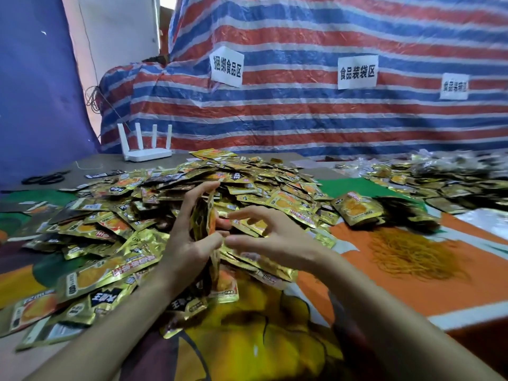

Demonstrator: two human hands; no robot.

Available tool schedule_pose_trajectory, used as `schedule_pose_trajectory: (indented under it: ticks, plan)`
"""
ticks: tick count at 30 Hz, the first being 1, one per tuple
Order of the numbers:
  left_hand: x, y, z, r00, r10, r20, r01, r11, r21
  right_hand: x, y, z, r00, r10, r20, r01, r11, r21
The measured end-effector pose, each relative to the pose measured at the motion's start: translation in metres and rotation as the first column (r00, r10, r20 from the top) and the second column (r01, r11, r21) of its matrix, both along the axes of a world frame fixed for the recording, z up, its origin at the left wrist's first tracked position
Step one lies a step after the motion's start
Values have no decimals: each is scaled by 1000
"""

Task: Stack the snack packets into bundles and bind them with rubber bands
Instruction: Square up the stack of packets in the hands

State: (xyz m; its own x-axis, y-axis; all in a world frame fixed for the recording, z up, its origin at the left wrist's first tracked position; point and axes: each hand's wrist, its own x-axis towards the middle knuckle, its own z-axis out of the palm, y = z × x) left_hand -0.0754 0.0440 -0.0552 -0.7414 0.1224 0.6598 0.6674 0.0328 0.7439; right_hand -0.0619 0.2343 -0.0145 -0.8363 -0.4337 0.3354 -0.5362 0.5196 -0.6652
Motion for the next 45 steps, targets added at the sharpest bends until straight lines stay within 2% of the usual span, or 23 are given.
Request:
schedule_pose_trajectory:
  ticks: [2,4,7,9,11,14,19,24,26,31,36,38,40,43,45]
  plan:
    - [2,0,1,999,-37,-21,36,999,-32,-2,29,9,994,-108,28,109,994,-30]
    - [3,0,2,998,-53,-21,52,997,-55,-7,68,18,952,-304,-31,306,947,98]
    - [5,0,2,997,-78,-13,77,996,-42,-5,125,25,833,-546,-89,512,700,497]
    - [5,-1,2,997,-81,-16,80,996,-41,3,153,22,773,-630,-73,524,570,633]
    - [3,-2,2,997,-75,-17,74,996,-43,10,171,17,742,-668,-50,500,503,705]
    - [1,-2,1,996,-87,-5,86,995,-49,19,183,9,716,-698,-8,465,469,751]
    - [1,-4,0,996,-94,6,94,994,-58,23,183,11,728,-685,15,445,489,750]
    - [0,-6,1,997,-77,19,78,996,-50,26,173,15,728,-685,40,363,434,825]
    - [1,-5,1,996,-81,21,82,996,-45,26,168,17,737,-676,-14,415,436,799]
    - [4,-4,4,996,-89,31,90,995,-32,21,154,22,712,-671,-206,639,497,588]
    - [7,-3,7,994,-100,52,101,995,-9,19,137,29,687,-669,-283,702,512,494]
    - [6,-4,6,992,-104,64,105,994,-2,18,125,32,719,-636,-280,686,581,439]
    - [5,-4,6,989,-117,89,115,993,22,17,108,36,783,-586,-210,621,714,322]
    - [1,-4,8,979,-141,147,125,986,110,13,71,39,899,-433,-61,436,898,64]
    - [1,-5,11,955,-196,222,149,965,214,6,44,35,949,-315,5,312,938,-148]
